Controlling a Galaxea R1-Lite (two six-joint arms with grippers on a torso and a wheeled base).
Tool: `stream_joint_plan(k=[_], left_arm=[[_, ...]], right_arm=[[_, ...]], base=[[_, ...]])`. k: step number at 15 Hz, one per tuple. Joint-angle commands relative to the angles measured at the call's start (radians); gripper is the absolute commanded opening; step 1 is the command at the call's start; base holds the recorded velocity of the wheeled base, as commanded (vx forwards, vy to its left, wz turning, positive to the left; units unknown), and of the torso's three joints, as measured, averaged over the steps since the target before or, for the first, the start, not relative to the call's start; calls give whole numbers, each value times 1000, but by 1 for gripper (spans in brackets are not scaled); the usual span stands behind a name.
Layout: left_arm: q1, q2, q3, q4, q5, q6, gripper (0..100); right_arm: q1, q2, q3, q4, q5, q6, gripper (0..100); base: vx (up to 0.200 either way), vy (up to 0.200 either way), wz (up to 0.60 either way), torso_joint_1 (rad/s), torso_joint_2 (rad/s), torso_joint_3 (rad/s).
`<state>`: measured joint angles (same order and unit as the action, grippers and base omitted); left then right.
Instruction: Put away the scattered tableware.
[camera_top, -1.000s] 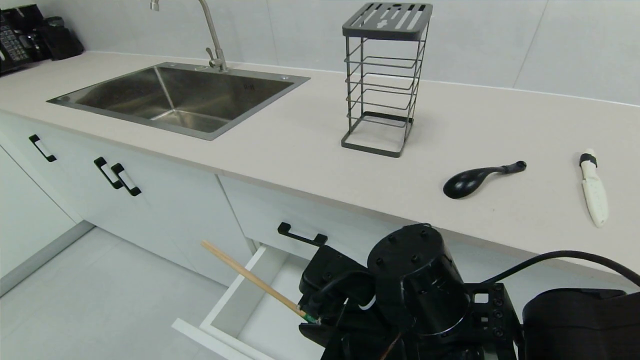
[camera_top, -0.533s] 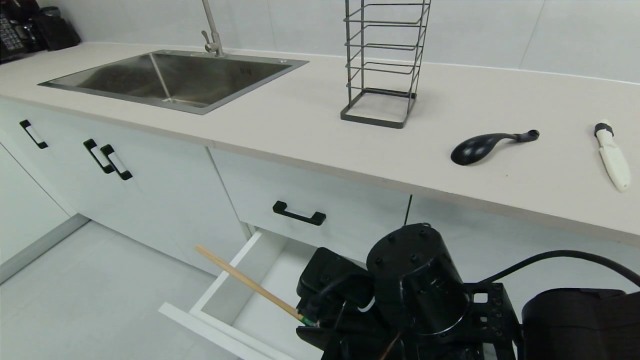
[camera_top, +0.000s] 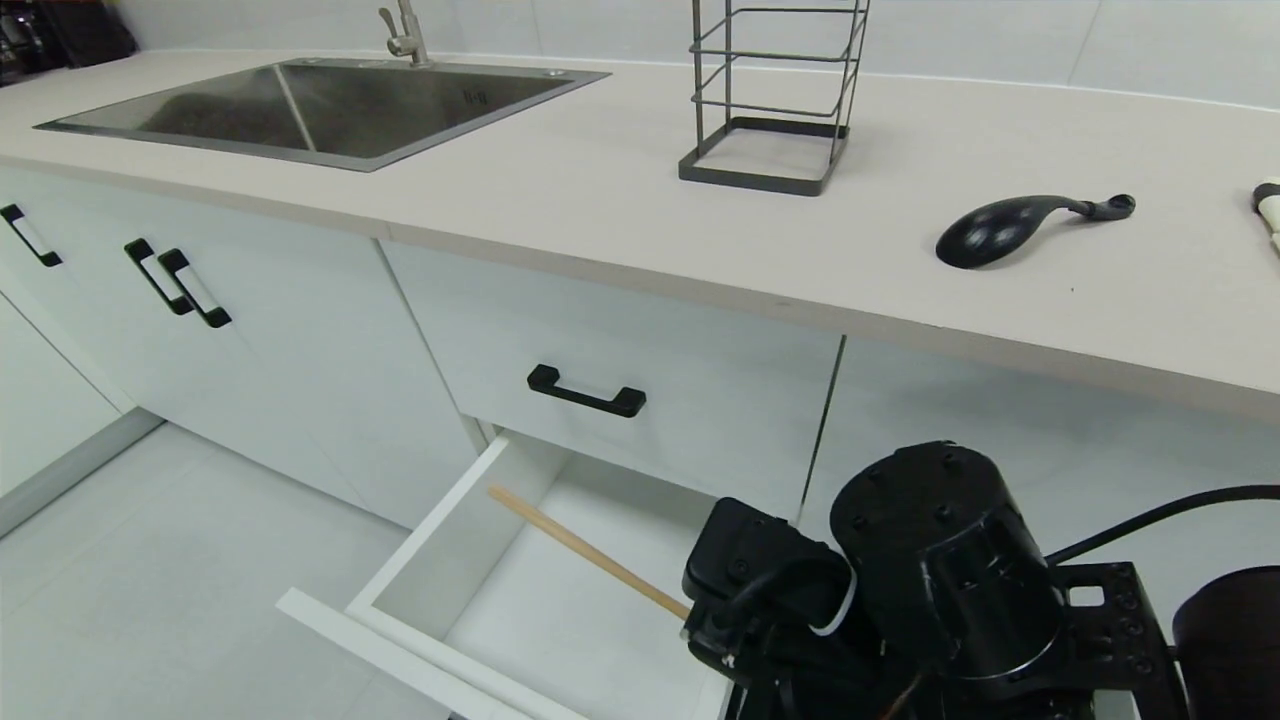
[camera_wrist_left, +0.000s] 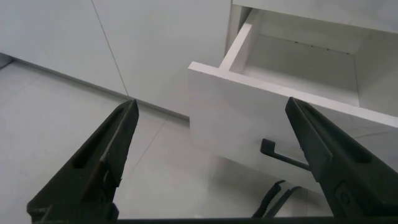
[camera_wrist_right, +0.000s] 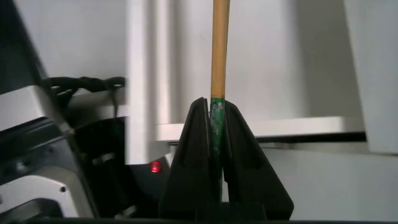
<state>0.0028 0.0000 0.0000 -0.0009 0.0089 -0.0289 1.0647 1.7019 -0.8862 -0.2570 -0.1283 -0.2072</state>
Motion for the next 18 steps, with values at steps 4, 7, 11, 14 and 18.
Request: stream_joint_plan(k=[4,7,11,14,18], left_arm=[[0,0,0,-1,2,0,100],[0,0,0,-1,0,0,100],[0,0,0,-1,0,0,100],[0,0,0,-1,0,0,100],[0,0,0,-1,0,-2,100]], right_arm=[[55,202,-146,-107,-56,5,0],[55,274,-220,-88,-71,11,0],[54,355,-267,-74,-145,45,0],[51,386,-341,-5,-168,126,0],[26,427,-436,124,-212,177,0]], base=[[0,0,0,-1,15,12],[0,0,0,0,0,0],[0,0,0,0,0,0],[0,0,0,0,0,0],[0,0,0,0,0,0]])
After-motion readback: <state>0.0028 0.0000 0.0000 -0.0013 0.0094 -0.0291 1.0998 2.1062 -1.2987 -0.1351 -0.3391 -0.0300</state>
